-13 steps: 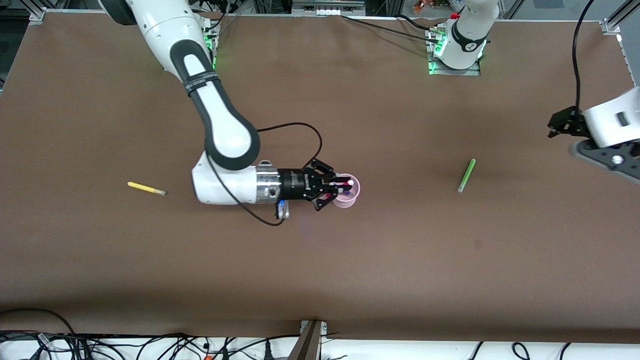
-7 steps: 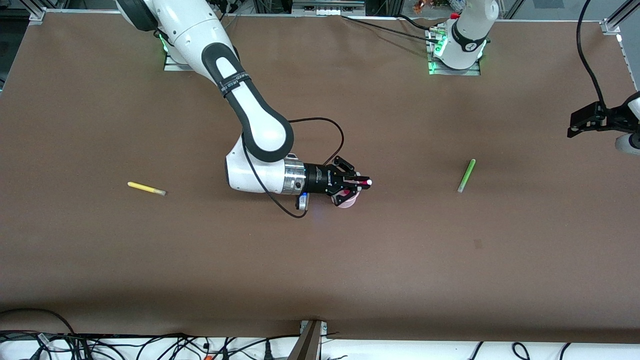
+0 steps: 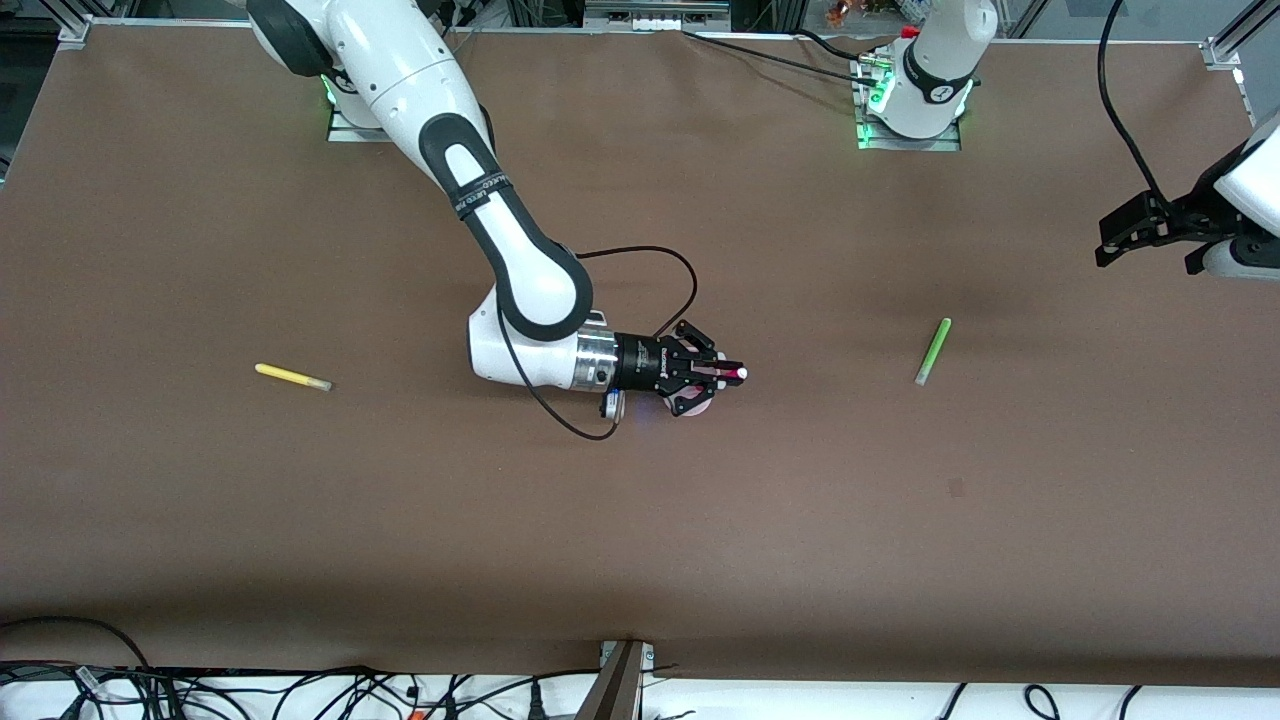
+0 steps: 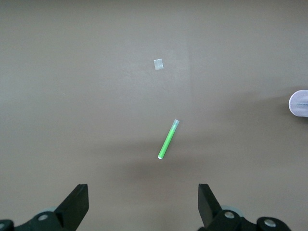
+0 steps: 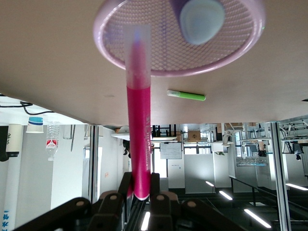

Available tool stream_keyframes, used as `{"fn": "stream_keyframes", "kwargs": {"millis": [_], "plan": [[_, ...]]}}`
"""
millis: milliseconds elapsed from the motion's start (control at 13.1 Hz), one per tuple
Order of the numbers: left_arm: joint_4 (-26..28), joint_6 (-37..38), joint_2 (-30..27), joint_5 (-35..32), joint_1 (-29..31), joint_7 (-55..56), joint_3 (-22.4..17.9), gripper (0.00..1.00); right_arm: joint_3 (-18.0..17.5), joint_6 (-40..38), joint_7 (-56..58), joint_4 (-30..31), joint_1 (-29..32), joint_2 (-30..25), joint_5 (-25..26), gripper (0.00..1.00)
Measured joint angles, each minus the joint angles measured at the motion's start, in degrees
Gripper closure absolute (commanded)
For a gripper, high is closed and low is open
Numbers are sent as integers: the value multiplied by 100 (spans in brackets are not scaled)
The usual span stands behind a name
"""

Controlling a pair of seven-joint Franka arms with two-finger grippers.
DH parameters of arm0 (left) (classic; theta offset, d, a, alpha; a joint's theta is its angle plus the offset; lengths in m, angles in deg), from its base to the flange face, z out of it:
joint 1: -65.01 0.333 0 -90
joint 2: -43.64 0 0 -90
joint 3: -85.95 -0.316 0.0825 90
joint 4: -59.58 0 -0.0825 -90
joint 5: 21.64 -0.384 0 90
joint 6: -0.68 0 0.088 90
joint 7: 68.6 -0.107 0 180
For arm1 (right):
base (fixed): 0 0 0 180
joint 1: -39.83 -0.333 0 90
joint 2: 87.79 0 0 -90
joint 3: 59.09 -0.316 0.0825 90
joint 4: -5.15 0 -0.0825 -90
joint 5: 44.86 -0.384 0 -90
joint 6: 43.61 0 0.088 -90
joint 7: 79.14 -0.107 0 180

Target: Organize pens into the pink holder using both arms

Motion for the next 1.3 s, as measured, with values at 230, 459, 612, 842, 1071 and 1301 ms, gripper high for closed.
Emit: {"fn": "stream_keyframes", "kwargs": {"millis": [230,459,612,842,1071,1301], "plan": [[40,-22,-7,0,0,76,-1,0,4,50,36,-1,-6,21,-1,86],[47,-12,-7,0,-3,88,9,0,10,62,194,0,12,111,-2,39],[49,21,-7,0,-9,93,26,0,14,62,206,-2,26,130,-3,26],[49,42,-7,0,-13,102,40,0,20,61,206,-48,35,125,-8,16],[50,43,-7,0,-14,105,44,0,166,6,241,-140,39,12,319,1],[51,43,-7,0,-14,109,44,0,367,-121,241,-180,117,-323,1217,0]]}}
